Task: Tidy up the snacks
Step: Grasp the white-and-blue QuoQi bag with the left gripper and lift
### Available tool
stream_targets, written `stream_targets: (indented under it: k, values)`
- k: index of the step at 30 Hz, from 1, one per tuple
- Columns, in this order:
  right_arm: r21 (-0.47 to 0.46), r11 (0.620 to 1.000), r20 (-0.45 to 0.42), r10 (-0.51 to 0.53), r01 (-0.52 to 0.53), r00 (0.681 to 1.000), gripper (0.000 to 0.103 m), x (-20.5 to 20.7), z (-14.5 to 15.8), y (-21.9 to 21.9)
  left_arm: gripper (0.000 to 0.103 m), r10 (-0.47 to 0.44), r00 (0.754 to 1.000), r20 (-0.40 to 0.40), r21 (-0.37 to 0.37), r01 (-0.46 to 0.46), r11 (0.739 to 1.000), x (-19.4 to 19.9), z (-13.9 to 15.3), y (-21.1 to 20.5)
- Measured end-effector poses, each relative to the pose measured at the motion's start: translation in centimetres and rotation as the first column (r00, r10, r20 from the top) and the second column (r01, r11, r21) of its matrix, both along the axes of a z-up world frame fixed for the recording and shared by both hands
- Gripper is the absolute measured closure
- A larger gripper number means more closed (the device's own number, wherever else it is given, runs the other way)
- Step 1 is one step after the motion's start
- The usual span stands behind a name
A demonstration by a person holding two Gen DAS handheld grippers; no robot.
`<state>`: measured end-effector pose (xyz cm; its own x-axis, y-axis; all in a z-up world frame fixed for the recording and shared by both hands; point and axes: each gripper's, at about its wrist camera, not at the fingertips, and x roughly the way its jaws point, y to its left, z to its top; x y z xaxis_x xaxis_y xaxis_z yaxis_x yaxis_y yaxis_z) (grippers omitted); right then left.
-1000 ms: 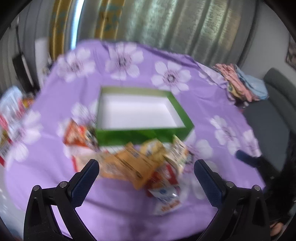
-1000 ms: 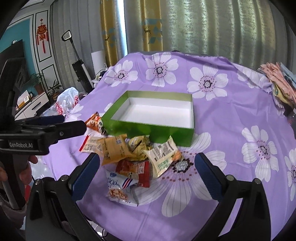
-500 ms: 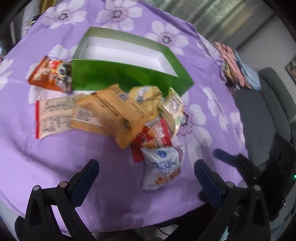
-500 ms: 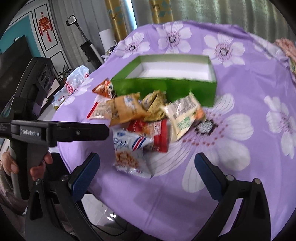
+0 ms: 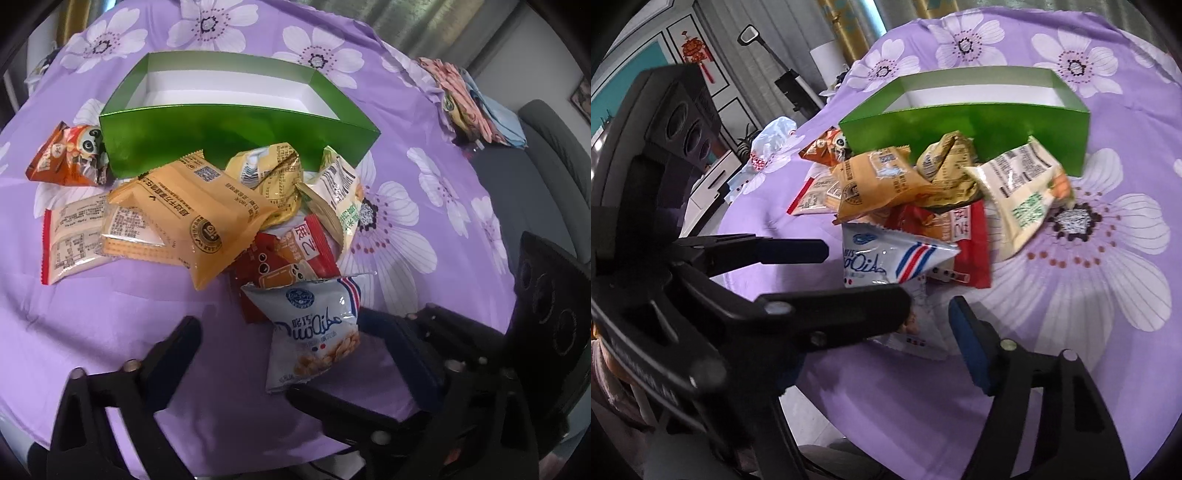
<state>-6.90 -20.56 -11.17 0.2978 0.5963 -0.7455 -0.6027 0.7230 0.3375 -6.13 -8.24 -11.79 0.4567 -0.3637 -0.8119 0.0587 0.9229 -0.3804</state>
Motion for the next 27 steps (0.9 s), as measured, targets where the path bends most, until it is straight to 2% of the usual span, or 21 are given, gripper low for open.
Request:
stream_targets:
  k: [3, 5, 6, 8, 10, 14, 20, 27]
  values:
    - [-0.001, 1.000, -0.014, 0.013, -0.013, 1.000, 0.046, 0.2, -0.3, 0.2, 0.025, -0.019, 1.000, -0.012, 0.014, 0.019, 1.000, 0.4, -0.3, -0.8]
    - [0.004, 1.000, -0.021, 0.022, -0.022, 1.000, 0.054, 0.3, -0.5, 0.1, 0.038, -0.039, 0.999, -0.028, -0.006, 0.039, 0.999, 0.4, -0.6, -1.1]
    - [0.004, 1.000, -0.024, 0.028, -0.027, 0.999, 0.054, 0.3, -0.7, 0.2, 0.045, -0.049, 0.998, -0.031, -0.010, 0.049, 0.999, 0.4, -0.6, -1.4]
    - [-0.005, 1.000, -0.011, 0.026, -0.026, 1.000, 0.055, 0.2, -0.8, 0.1, 0.047, -0.056, 0.998, -0.013, 0.012, 0.056, 0.998, 0.2, -0.2, -1.6]
    - [0.007, 1.000, -0.010, 0.023, -0.023, 1.000, 0.056, 0.1, -0.8, -0.1, 0.053, -0.061, 0.998, 0.004, 0.033, 0.060, 0.998, -0.1, 0.2, -1.7]
    - [0.024, 1.000, 0.012, 0.019, -0.019, 1.000, 0.058, -0.1, -0.1, -0.5, 0.054, -0.070, 0.997, 0.042, 0.041, 0.068, 0.997, -0.6, 1.4, -1.7]
    - [0.050, 0.999, 0.077, 0.008, -0.012, 0.997, 0.058, -0.3, 2.7, -1.0, 0.054, -0.083, 0.987, 0.139, 0.068, 0.074, 0.995, -0.8, 4.4, -2.0]
    - [0.080, 0.997, 0.165, -0.015, 0.002, 0.986, 0.058, 1.3, 5.7, -1.2, 0.054, -0.098, 0.969, 0.229, 0.112, 0.073, 0.991, 1.2, 7.5, -2.6]
